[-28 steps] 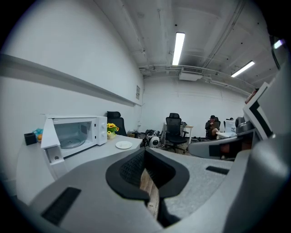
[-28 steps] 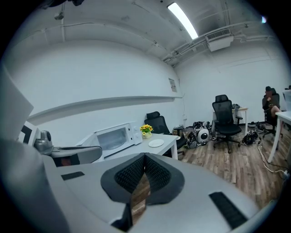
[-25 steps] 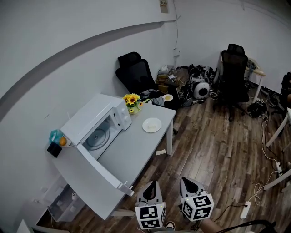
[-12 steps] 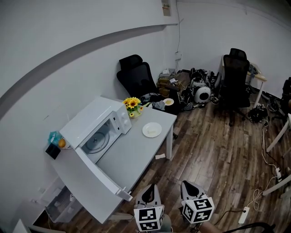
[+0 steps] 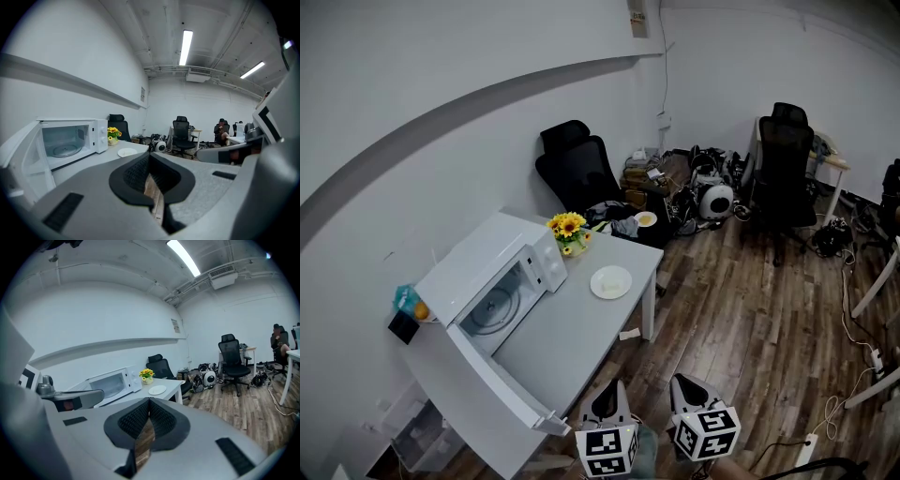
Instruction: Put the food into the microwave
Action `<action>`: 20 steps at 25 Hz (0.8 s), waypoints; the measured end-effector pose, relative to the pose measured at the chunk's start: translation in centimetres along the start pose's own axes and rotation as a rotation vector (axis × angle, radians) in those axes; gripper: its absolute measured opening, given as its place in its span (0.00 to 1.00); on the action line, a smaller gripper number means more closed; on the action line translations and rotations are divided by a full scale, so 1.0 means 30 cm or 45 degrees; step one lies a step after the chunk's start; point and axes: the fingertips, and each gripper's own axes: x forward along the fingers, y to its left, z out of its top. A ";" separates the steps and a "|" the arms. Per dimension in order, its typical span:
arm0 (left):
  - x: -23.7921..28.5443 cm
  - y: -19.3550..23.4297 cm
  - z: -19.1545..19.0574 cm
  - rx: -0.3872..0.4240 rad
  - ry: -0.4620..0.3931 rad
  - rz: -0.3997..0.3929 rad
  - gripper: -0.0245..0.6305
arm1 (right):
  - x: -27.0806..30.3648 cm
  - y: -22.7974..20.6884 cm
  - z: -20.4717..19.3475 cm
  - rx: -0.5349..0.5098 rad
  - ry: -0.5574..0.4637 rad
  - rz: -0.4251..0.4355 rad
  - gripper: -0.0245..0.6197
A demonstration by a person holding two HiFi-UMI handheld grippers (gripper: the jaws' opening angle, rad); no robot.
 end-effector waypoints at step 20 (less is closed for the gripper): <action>0.366 0.121 0.128 -0.051 0.012 0.024 0.04 | 0.378 -0.110 0.190 -0.043 0.041 0.030 0.06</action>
